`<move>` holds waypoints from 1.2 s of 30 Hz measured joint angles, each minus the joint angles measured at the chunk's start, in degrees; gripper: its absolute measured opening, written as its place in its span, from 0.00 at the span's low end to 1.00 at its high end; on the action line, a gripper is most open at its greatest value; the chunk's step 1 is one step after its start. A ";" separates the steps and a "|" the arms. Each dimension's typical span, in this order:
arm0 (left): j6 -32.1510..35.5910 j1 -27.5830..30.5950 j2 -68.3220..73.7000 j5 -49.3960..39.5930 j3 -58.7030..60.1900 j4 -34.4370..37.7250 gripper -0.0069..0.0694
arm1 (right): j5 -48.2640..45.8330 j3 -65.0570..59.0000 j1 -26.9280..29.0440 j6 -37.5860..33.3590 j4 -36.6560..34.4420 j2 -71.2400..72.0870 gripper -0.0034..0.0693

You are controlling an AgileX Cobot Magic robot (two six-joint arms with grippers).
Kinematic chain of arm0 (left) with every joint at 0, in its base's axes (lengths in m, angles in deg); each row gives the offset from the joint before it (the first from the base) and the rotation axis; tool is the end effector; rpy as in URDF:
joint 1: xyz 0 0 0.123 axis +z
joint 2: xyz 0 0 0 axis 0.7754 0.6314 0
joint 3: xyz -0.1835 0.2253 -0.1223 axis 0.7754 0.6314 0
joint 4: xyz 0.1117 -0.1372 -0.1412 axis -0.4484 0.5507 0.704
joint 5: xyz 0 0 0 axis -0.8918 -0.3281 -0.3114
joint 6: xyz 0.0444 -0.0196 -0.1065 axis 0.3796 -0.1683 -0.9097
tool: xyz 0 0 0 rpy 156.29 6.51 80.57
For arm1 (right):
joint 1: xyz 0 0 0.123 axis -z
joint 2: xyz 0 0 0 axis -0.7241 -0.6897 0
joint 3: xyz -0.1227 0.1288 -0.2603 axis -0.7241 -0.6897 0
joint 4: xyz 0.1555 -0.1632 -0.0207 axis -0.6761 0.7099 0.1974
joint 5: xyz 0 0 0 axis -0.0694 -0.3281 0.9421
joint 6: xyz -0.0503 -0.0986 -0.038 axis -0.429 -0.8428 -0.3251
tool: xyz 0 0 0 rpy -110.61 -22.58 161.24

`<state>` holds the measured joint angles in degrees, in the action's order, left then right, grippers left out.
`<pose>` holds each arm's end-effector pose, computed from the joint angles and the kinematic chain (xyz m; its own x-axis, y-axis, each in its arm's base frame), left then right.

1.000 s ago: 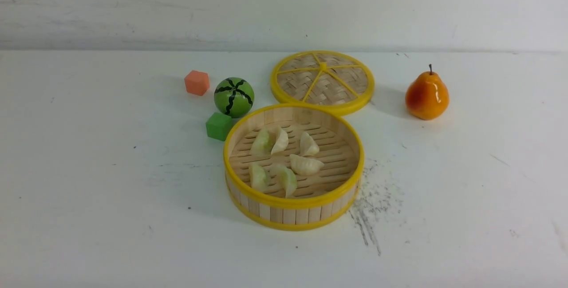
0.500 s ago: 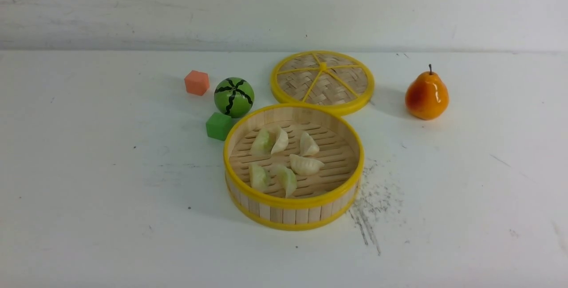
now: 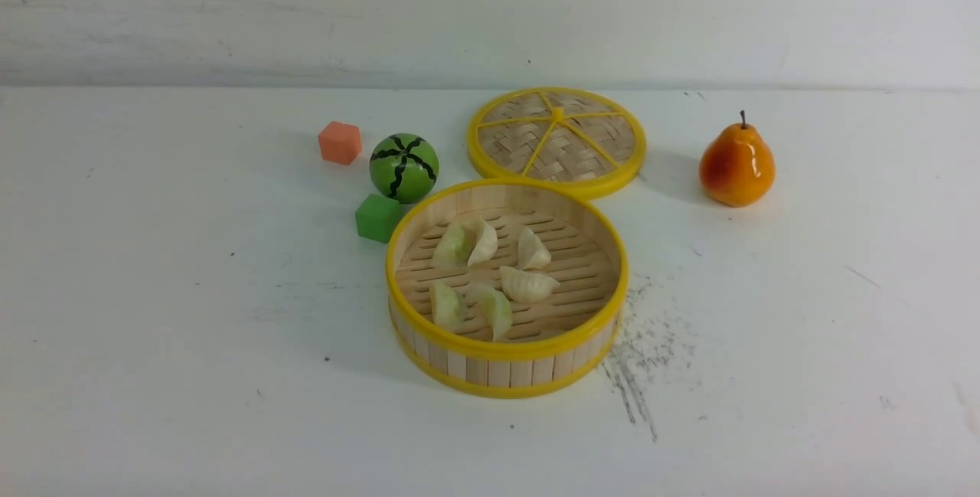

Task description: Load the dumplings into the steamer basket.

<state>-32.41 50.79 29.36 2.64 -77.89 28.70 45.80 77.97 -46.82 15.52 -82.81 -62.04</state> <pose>0.0204 -0.0022 0.1598 -0.3235 -0.1618 -0.9323 -0.0349 0.9866 -0.1592 0.0204 0.0070 0.1647 -0.3057 0.0806 -0.9487 -0.0379 0.9946 0.0968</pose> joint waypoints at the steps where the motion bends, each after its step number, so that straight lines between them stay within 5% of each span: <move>1: 0.00 0.00 0.00 0.00 0.00 0.00 0.08 | 0.00 0.00 0.00 0.00 0.00 0.00 0.16; 36: 0.00 0.00 0.00 0.00 0.00 0.00 0.08 | 0.00 0.00 0.00 0.00 0.00 0.00 0.19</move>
<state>-32.41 50.79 29.36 2.64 -77.89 28.70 45.80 77.97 -46.82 15.52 -82.81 -62.04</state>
